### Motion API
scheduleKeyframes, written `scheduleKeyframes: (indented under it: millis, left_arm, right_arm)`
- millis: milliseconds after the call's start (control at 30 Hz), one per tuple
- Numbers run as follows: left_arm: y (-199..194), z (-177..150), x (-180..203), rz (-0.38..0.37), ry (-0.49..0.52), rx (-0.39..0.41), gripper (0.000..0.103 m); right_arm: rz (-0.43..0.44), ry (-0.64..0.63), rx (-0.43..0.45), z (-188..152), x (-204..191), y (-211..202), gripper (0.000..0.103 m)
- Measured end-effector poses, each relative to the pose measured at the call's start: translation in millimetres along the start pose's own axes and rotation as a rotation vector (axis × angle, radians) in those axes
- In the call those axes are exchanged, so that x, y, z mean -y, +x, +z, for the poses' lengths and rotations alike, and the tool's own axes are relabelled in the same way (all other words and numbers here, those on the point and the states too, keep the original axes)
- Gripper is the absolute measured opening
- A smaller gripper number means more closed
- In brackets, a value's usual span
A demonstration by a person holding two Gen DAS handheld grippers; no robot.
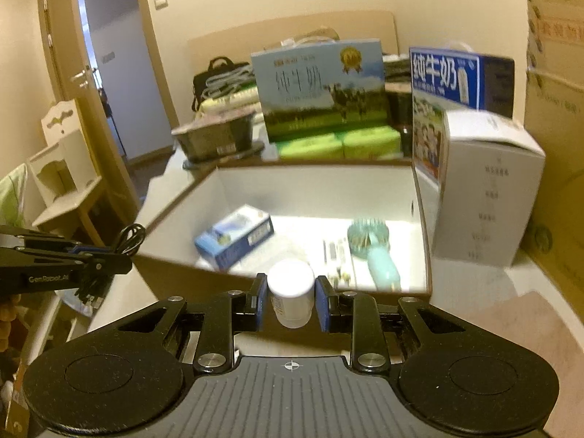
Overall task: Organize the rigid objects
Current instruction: 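Lower and release the cable with the left tool while the right releases the bottle into the box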
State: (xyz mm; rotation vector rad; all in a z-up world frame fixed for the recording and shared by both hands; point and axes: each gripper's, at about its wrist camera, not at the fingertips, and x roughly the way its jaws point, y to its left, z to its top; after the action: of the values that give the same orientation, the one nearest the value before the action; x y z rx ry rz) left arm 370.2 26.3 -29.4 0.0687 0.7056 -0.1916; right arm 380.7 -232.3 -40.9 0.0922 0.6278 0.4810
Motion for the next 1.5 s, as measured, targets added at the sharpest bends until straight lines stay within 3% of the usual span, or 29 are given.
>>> scheduleKeyframes:
  millis: [333,567,1100,1167,1500]
  left_arm:
    - [31,46,5,-0.009,0.005,0.016,0.013]
    - [64,61,2,-0.004,-0.02,-0.022,0.013]
    - [133,40,-9,0.012,-0.057,-0.189,0.013]
    - [138,38,-9,0.011,-0.057,-0.203,0.018]
    - [138,37,-11,0.028,-0.048,-0.198,0.027]
  right_arm:
    - [0.019,-0.008,0.022,35,1,29,0.028]
    - [0.01,-0.002,-0.008,46,5,60,0.028]
    - [0.02,0.104,-0.171,32,30,123,0.028]
    - [0.021,0.108,-0.184,30,31,127,0.028]
    - [0.015,0.109,-0.21,28,31,135,0.028]
